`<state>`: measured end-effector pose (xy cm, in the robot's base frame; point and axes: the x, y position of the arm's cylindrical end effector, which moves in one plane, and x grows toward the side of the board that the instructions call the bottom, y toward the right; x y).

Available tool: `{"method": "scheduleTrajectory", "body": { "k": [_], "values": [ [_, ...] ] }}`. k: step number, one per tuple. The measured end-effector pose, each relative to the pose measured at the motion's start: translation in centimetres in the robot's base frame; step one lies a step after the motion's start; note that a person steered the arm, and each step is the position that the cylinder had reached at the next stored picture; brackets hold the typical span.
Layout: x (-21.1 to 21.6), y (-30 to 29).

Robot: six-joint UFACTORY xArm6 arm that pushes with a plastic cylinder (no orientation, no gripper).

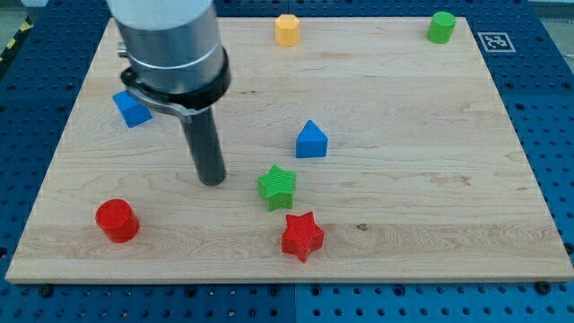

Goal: Place the green star to the top of the red star

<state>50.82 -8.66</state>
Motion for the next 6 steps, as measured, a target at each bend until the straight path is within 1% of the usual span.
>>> {"method": "scheduleTrajectory", "body": {
  "k": [1, 2, 4, 6],
  "values": [
    [0.2, 2.7],
    [0.2, 3.4],
    [1.8, 2.0],
    [2.2, 5.9]
  ]
}}
